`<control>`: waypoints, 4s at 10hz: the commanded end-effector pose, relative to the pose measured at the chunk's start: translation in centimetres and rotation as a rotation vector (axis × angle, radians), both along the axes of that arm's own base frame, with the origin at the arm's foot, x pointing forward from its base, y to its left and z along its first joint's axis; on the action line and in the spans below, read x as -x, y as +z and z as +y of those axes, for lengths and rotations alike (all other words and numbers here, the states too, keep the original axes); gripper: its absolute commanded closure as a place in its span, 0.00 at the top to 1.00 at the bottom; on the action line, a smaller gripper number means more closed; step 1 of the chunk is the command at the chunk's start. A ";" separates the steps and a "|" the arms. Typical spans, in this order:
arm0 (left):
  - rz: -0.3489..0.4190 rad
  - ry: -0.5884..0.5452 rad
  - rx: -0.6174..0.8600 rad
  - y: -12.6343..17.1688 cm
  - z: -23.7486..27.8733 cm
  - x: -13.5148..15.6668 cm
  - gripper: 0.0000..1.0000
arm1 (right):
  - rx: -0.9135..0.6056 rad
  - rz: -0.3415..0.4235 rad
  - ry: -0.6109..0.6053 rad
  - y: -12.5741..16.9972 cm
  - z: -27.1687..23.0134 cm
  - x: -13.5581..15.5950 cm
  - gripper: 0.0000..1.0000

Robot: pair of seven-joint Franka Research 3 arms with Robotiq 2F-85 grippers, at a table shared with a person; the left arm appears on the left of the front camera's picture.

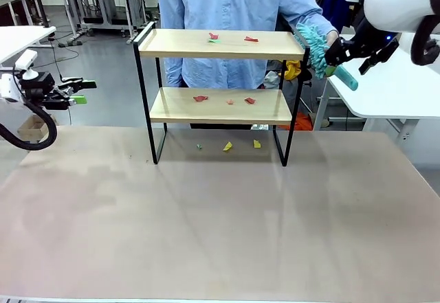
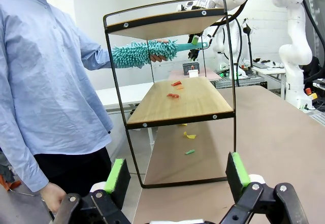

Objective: Clean the shelf.
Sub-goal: Pick up the Duster handed by the human, then clean the specific section of the Shelf indicated by the human with the Duster.

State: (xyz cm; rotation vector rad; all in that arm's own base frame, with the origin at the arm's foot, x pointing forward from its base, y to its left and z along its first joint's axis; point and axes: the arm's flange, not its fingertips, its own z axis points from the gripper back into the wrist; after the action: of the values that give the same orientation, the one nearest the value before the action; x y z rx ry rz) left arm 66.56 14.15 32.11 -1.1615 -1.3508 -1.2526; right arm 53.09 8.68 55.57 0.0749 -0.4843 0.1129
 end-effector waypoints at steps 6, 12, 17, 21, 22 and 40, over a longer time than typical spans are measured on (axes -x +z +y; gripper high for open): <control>-0.015 0.002 0.001 0.2 -0.2 0.3 1.00 | -0.014 0.008 -0.018 -0.5 -0.3 -0.1 0.00; -0.015 0.002 0.001 0.2 -0.2 0.3 1.00 | 0.054 0.027 -0.083 -0.4 -0.9 0.2 0.00; -0.015 0.002 0.001 0.2 -0.2 0.3 1.00 | 0.029 0.022 -0.043 -0.3 -1.4 -0.1 0.00; -0.015 0.002 0.001 0.2 -0.2 0.3 1.00 | 0.029 0.022 -0.043 -0.3 -1.4 -0.1 0.00; -0.015 0.002 0.001 0.2 -0.2 0.3 1.00 | 0.029 0.022 -0.043 -0.3 -1.4 -0.1 0.00; -0.015 0.002 0.001 0.2 -0.2 0.3 1.00 | 0.257 0.639 1.106 0.3 -3.0 18.0 0.13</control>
State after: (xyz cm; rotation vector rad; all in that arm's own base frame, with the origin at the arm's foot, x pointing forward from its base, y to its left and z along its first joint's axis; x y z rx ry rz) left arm 66.57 14.15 32.14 -1.1609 -1.3508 -1.2532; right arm 35.38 5.75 57.15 0.0488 0.2521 1.1197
